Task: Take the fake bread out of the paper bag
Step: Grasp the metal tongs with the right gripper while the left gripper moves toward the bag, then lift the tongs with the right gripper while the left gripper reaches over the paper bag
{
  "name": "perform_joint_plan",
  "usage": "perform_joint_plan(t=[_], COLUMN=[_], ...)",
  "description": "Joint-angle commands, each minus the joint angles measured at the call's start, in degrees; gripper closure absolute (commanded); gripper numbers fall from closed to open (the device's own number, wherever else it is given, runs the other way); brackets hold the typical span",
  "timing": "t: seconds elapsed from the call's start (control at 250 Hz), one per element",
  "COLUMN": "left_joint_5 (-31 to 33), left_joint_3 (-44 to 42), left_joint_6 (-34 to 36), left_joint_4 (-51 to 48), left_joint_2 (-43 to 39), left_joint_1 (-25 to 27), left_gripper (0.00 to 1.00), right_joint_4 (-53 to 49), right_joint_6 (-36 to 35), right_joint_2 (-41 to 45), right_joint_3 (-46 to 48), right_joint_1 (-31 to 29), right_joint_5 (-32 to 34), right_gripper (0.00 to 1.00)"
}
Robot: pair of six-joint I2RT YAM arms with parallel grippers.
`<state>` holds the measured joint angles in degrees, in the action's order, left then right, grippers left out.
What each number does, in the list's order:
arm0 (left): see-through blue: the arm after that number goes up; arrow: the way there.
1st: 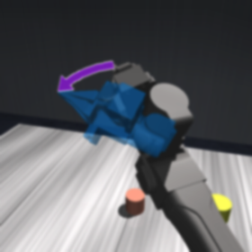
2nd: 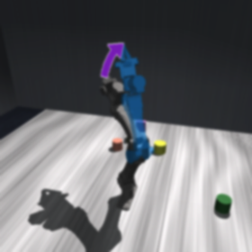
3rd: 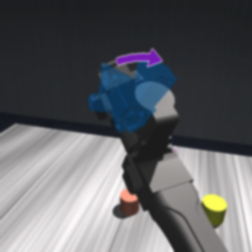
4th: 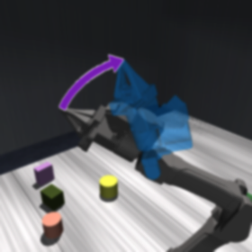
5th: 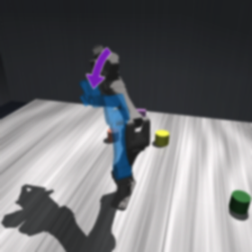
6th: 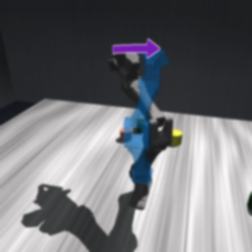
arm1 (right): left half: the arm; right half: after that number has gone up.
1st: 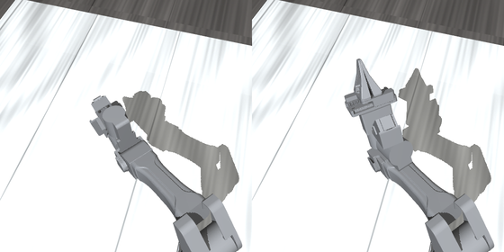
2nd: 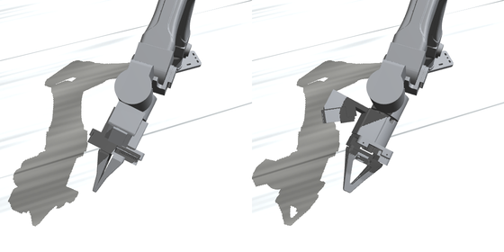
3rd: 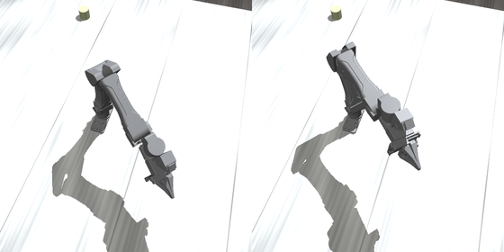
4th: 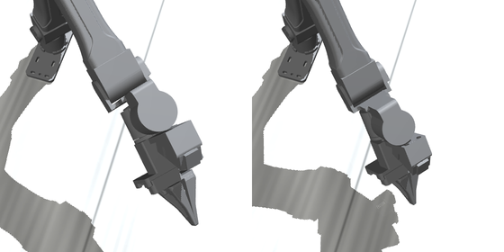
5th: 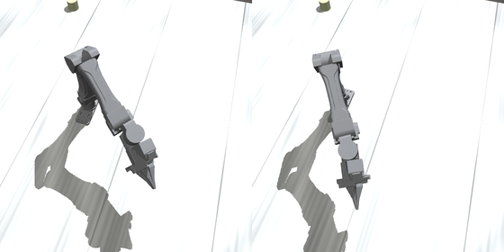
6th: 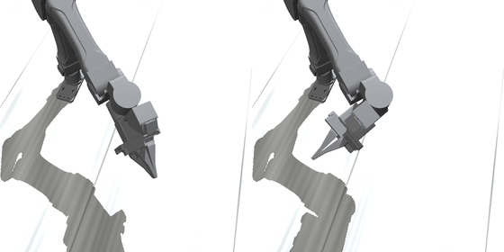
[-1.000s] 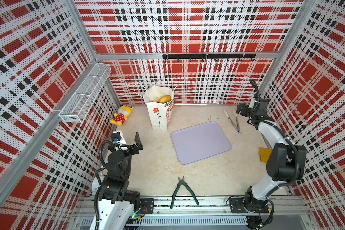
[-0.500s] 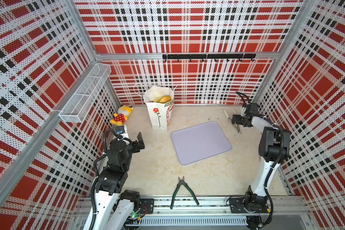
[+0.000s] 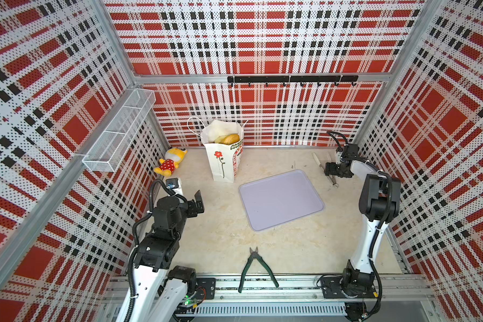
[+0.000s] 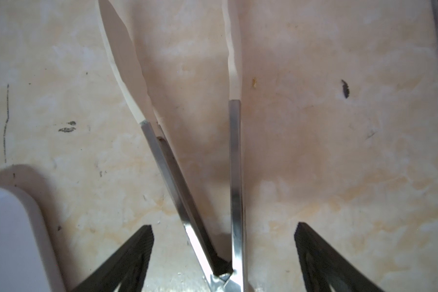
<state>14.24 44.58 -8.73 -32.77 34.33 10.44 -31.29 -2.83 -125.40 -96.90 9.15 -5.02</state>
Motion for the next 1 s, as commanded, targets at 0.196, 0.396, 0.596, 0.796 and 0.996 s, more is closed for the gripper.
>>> perform_joint_plan(t=[0.196,0.396,0.596,0.796,0.996], left_joint_5=[-0.7,-0.4,-0.2,1.1,-1.0], left_joint_3=[2.0,2.1,3.0,4.0,4.9], left_joint_6=[-1.2,-1.4,-1.2,-0.5,-0.5], left_joint_4=[-2.7,-2.7,-2.8,-4.4,-5.7], left_joint_2=[-0.9,-0.8,-0.4,-0.2,-0.7], left_joint_1=[0.3,0.2,0.3,0.4,0.8], left_gripper=[0.01,0.00,0.01,0.00,0.01], right_joint_4=[-6.9,-8.0,-7.5,-6.8,-6.8], right_joint_6=[-0.2,-0.8,-1.6,-2.4,-0.5], right_joint_2=[-4.6,-5.9,-6.2,-3.6,1.7], right_joint_3=[-4.8,-6.1,-6.7,-5.2,-4.0], right_joint_1=[-0.1,-1.4,-3.2,-4.1,-4.0], right_joint_5=[-2.1,0.3,2.1,3.8,2.3], right_gripper=[0.20,0.30,0.39,0.61,0.68])
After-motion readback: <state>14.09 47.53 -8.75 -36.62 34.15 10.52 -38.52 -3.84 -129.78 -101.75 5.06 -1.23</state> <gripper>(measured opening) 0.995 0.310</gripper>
